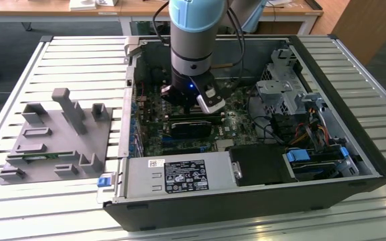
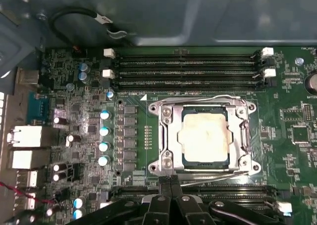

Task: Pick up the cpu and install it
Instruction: 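Install the second cpu locking lever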

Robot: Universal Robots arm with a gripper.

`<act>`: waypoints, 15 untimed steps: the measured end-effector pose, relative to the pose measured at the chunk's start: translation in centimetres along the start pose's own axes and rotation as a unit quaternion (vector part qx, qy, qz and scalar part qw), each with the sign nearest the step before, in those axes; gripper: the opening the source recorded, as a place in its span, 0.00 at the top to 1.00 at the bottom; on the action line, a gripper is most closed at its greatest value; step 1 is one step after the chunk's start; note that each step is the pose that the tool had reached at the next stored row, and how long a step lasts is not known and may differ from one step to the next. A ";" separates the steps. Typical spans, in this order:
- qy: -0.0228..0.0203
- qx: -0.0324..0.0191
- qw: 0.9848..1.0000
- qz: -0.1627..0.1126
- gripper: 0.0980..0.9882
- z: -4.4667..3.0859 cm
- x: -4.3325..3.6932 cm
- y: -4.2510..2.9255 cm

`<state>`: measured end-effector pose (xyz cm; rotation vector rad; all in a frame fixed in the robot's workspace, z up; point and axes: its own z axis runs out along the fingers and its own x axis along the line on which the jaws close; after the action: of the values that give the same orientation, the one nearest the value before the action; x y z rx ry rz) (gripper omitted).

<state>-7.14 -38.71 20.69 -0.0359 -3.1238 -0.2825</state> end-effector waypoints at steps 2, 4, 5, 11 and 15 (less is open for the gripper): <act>0.000 -0.005 1.000 0.000 0.99 0.16 0.02 -0.05; 0.000 -0.009 1.000 0.000 0.99 0.30 0.09 -0.10; 0.000 -0.012 1.000 0.000 0.99 0.36 0.12 -0.15; 0.000 -0.021 1.000 0.000 0.99 0.73 0.61 -0.52; 0.001 -0.029 1.000 0.000 0.99 0.88 0.71 -0.64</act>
<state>-7.87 -39.17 19.71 -0.0356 -3.1136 -0.3737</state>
